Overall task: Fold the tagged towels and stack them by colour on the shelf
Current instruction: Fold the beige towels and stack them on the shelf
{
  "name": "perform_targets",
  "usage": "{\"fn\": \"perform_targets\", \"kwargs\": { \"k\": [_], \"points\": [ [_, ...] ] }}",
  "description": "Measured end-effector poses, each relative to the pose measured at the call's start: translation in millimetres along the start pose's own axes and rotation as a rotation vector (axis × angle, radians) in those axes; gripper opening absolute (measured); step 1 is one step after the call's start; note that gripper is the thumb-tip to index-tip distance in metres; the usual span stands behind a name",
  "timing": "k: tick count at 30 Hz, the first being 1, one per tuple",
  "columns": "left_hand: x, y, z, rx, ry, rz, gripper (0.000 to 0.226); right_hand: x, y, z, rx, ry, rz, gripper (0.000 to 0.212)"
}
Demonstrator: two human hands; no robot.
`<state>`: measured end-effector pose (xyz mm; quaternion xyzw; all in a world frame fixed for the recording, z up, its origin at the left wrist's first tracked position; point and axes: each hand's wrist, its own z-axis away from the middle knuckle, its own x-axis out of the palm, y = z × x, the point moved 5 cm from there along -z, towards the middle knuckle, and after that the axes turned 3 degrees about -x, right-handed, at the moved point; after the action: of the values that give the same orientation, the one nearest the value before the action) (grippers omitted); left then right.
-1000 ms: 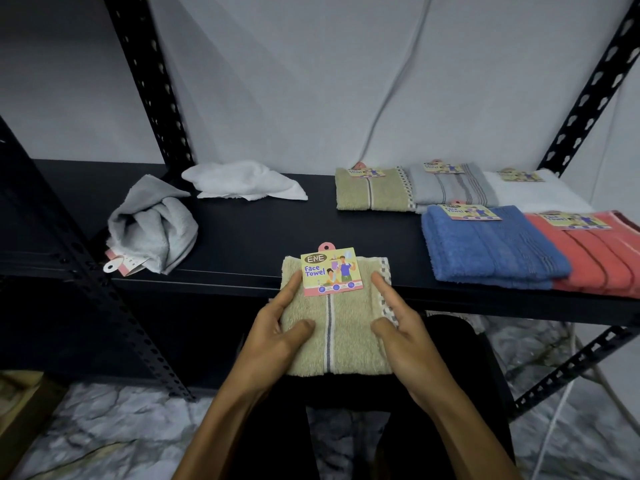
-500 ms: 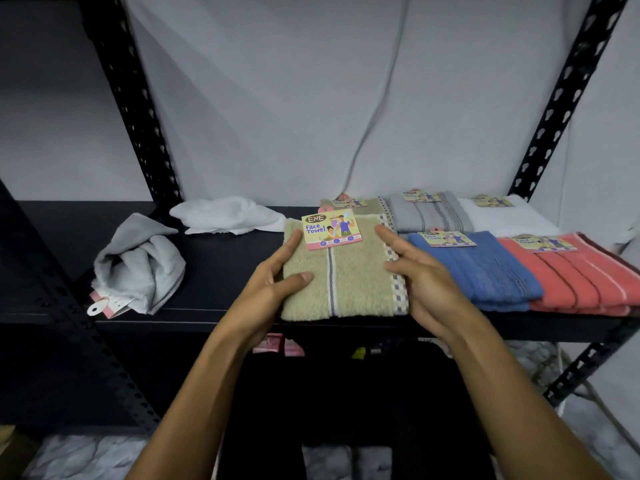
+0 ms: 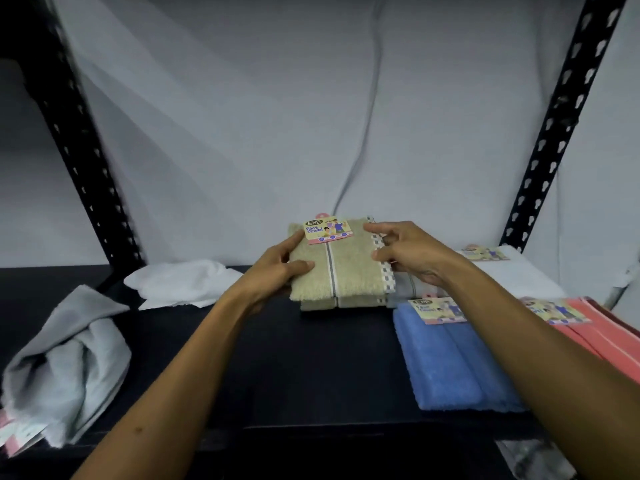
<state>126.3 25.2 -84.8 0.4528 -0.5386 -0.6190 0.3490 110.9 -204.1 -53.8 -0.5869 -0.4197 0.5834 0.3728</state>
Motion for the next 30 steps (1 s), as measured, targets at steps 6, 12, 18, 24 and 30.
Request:
{"fn": "perform_targets", "kwargs": {
  "k": [6, 12, 18, 24, 30],
  "points": [
    [3.4, -13.9, -52.6, -0.069, -0.001, -0.140, 0.071, 2.2, 11.9, -44.1, 0.036, -0.010, 0.339, 0.067],
    [5.2, -33.8, -68.9, -0.107, -0.027, -0.236, 0.069, 16.8, 24.7, -58.2, 0.034, -0.090, 0.576, 0.066],
    [6.9, -48.3, -74.3, -0.130, -0.035, -0.321, 0.068, 25.0, 36.5, -62.5, 0.001, -0.140, 0.764, 0.044],
    [6.2, -58.2, -77.5, -0.154, -0.033, -0.449, 0.068, 32.2, 35.1, -65.1, 0.055, -0.128, 1.204, 0.025],
    [14.1, -58.0, -73.7, -0.128, -0.026, -0.496, 0.061, 55.0, 19.2, -81.9, -0.233, 0.058, 1.056, 0.049]
  ]
}}
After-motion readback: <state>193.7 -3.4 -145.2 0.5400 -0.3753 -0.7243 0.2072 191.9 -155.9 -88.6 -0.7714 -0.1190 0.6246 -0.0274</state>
